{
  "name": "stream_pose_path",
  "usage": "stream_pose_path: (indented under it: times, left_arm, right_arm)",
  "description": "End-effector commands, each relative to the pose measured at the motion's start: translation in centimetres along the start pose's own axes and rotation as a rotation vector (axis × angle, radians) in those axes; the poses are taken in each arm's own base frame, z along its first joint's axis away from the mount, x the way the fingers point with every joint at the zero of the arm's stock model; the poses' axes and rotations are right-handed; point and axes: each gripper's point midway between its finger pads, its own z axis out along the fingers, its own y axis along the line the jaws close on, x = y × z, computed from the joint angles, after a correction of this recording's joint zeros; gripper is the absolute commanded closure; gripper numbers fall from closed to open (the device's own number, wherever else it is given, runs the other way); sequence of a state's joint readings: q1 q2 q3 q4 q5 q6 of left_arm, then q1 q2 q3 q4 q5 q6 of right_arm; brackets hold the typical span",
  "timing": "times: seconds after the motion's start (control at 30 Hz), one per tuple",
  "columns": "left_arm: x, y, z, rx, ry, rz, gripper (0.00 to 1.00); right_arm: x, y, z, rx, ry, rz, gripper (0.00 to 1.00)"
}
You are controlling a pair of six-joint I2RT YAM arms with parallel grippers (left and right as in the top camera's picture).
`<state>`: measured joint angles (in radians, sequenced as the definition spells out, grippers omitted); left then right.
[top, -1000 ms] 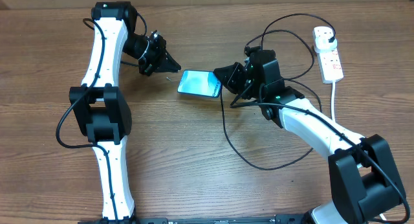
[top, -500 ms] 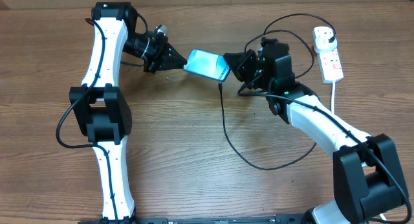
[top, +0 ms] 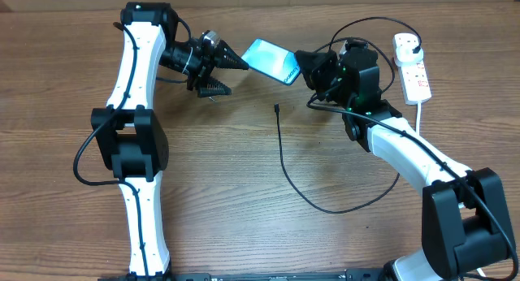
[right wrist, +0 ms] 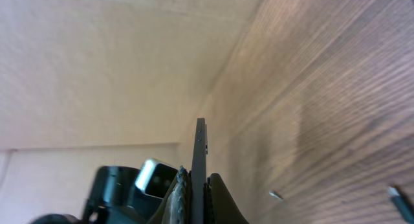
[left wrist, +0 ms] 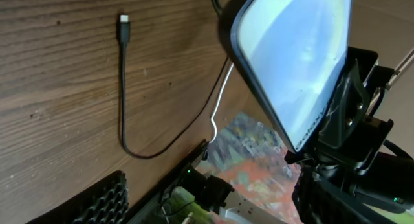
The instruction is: Plug charger to phone and switch on socket
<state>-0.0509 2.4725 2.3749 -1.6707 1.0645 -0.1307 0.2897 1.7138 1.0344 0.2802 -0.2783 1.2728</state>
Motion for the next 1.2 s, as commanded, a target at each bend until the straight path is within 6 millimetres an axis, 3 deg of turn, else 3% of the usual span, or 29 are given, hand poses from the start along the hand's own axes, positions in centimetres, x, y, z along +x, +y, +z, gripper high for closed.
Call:
stream_pose_path:
  times: [0.0, 0.5, 0.77, 1.17]
  left_arm:
    - [0.1, -1.5, 1.3, 0.029, 0.016, 0.021, 0.26]
    - [-2.4, -5.2, 5.8, 0.051, -0.039, 0.013, 0.29]
    - [-4.0, -6.8, 6.3, 0.088, -0.086, 0.005, 0.34]
    - [-5.5, -8.8, 6.5, 0.137, -0.130, 0.019, 0.52]
  right_arm:
    - [-1.2, 4.2, -1.1, -0.096, -0.044, 0.067, 0.96]
    - [-0.5, 4.0, -0.7, -0.089, -0.025, 0.167, 0.96]
    - [0.4, 3.5, -0.5, -0.064, -0.007, 0.170, 0.96]
    - [3.2, 3.1, -0.1, -0.034, 0.066, 0.161, 0.96]
